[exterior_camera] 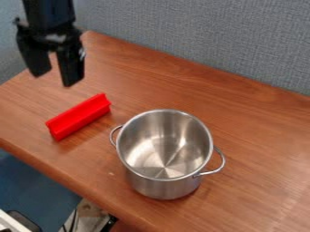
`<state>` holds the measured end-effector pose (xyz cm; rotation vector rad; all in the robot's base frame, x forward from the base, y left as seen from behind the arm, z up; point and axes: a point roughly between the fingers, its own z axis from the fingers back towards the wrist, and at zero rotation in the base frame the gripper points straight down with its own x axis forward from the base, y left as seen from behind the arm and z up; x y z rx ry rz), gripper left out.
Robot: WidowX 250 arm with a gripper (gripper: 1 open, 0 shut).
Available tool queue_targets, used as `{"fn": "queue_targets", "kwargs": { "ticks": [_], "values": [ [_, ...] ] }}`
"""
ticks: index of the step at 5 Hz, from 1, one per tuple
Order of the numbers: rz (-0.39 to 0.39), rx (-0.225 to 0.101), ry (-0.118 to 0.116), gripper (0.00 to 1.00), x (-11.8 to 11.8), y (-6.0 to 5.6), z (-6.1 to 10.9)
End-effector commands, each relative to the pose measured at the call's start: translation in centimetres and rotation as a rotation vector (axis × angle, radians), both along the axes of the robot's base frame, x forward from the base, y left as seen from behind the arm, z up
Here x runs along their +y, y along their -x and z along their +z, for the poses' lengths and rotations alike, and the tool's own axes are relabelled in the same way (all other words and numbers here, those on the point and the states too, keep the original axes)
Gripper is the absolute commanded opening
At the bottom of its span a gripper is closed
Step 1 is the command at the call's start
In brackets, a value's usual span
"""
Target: Put the red object in the metal pot
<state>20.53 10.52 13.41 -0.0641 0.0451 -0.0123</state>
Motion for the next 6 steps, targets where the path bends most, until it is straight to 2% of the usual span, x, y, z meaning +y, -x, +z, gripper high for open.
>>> {"fn": "queue_targets", "kwargs": {
  "ticks": [1,2,4,5,6],
  "values": [
    [-0.078,-0.044,-0.052,1.00,0.9,0.0,-0.8],
    [-0.151,-0.052,-0.079,1.00,1.8,-0.5,-2.0],
    [-0.235,-0.112,-0.075,1.00,3.6,0.3,-5.9],
    [-0.183,-0.128,-0.092,1.00,4.6,0.7,-9.0],
    [-0.160,-0.148,-0.112,1.00,5.0,0.8,-10.8]
  ]
}}
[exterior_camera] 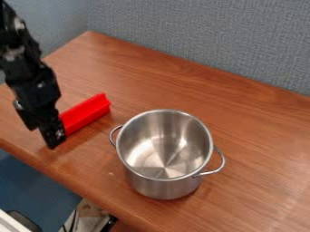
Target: Put the red object in the metal pot
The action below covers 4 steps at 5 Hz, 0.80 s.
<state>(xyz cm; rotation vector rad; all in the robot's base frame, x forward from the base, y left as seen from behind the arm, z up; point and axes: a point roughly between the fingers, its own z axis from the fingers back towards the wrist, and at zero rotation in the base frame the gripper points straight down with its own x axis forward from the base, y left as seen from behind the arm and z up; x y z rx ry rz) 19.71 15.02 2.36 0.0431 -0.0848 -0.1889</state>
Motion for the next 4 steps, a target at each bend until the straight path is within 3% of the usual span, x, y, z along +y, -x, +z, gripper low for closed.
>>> {"fn": "queue_targets", "kwargs": {
  "ticks": [1,3,4],
  "values": [
    [0.030,-0.059,-0.027,1.00,0.2,0.0,0.9],
    [-0.130,-0.116,-0.088,1.00,-2.4,-1.3,-0.6],
    [-0.159,-0.113,-0.101,1.00,-1.8,-3.3,1.1]
  ]
}}
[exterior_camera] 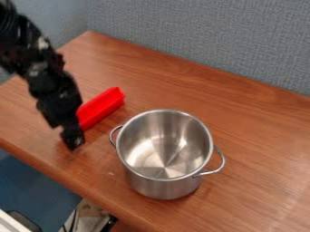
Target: Put the red object in the metal pot
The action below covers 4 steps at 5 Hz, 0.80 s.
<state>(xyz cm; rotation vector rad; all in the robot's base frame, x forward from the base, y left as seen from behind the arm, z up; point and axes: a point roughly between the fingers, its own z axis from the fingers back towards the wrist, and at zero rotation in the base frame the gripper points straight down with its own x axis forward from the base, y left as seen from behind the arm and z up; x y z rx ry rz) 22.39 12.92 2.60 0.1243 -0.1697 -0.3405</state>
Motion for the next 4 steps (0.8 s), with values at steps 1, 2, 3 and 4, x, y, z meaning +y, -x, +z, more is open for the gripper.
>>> {"fn": "queue_targets", "kwargs": {
  "ticks": [1,2,3,4],
  "values": [
    [-0.031,-0.003,-0.050,1.00,0.9,-2.5,2.6],
    [0.016,0.004,-0.069,1.00,0.9,-3.8,2.6],
    [0.069,0.021,-0.072,1.00,1.1,-4.5,1.7],
    [0.115,0.008,-0.052,1.00,1.5,-4.7,2.7]
  ]
}}
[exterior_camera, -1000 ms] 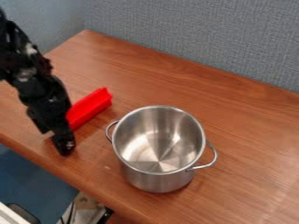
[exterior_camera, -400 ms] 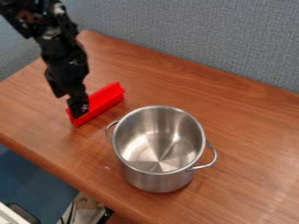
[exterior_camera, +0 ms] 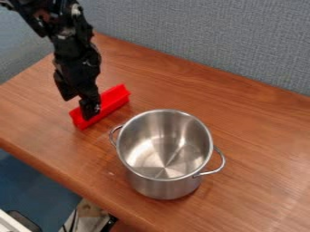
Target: Put the red object in the metal pot
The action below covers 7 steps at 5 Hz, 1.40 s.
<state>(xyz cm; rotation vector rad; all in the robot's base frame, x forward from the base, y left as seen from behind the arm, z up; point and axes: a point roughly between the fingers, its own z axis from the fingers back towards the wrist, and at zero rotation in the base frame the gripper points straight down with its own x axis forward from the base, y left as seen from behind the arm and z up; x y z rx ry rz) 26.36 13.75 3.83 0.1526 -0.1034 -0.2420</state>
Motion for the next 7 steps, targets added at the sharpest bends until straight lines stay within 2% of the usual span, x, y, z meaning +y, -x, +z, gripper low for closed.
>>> {"fn": "queue_targets", "kwargs": {
  "ticks": [1,2,4,6,7],
  "values": [
    [0.054,-0.063,-0.002,1.00,1.2,-0.8,2.4],
    [0.099,-0.075,0.022,1.00,1.7,-0.9,3.1],
    [0.320,-0.142,0.097,1.00,4.1,-0.6,1.7],
    [0.308,-0.177,0.104,1.00,5.3,-0.2,1.2],
    [0.361,-0.178,0.106,1.00,6.1,0.7,2.4]
  ]
}}
